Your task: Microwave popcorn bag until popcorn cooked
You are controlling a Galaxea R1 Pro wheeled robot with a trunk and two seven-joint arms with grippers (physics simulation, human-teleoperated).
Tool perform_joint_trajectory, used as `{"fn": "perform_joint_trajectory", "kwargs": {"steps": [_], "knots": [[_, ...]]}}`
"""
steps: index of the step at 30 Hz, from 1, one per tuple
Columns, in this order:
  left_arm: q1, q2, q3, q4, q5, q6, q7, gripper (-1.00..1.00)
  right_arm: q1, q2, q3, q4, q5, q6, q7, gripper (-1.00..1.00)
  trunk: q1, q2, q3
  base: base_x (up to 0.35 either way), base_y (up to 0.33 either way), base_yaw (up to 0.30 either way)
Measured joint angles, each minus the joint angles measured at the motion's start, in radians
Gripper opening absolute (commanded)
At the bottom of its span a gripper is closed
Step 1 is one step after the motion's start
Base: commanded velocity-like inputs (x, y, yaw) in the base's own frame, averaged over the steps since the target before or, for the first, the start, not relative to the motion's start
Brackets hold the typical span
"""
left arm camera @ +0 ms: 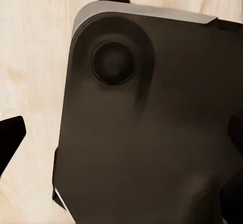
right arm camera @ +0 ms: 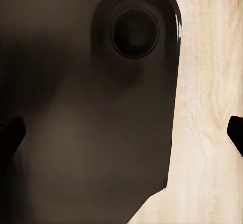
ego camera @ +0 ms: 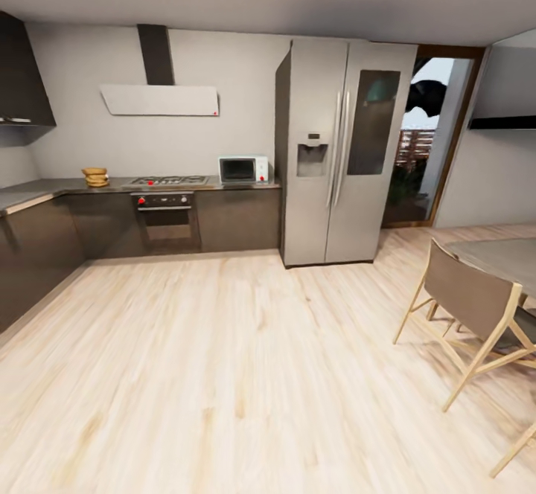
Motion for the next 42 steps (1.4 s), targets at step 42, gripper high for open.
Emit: {"fn": "perform_joint_trajectory", "kwargs": {"steps": [42], "knots": [[0.0,-0.001,0.0,0.001,-0.001,0.0,0.0,1.0,0.0,0.003,-0.003,-0.001,0.004,-0.053,0.0,1.0,0.0,0.0,0.0,0.322,0.0,0.097]]}}
